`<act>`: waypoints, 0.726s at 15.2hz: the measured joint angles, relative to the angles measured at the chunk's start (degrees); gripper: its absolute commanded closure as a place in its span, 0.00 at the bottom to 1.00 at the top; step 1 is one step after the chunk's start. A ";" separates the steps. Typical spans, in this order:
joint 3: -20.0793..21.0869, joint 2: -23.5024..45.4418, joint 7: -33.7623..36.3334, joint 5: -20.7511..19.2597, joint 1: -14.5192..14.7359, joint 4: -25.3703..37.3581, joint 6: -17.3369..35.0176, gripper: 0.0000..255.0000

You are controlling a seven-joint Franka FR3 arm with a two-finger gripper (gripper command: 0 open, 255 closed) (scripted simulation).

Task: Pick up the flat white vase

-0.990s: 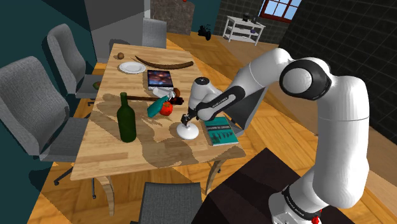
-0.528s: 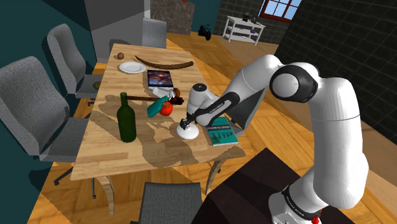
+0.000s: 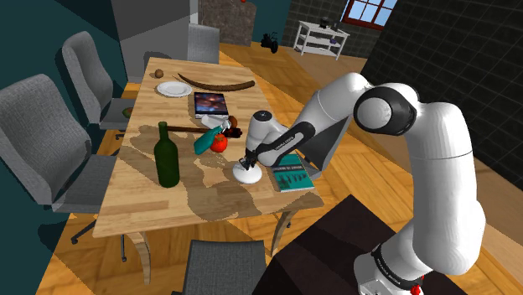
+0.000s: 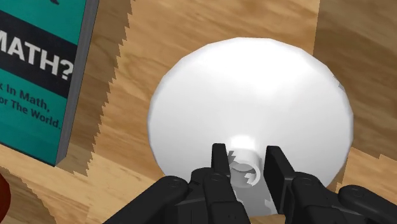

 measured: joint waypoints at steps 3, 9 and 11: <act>-0.01 -0.04 0.03 -0.01 0.01 -0.08 0.04 1.00; 0.91 -3.52 -0.94 0.75 -0.78 -1.75 -1.87 1.00; 1.36 -4.78 -1.41 1.19 -1.07 -1.95 -2.94 1.00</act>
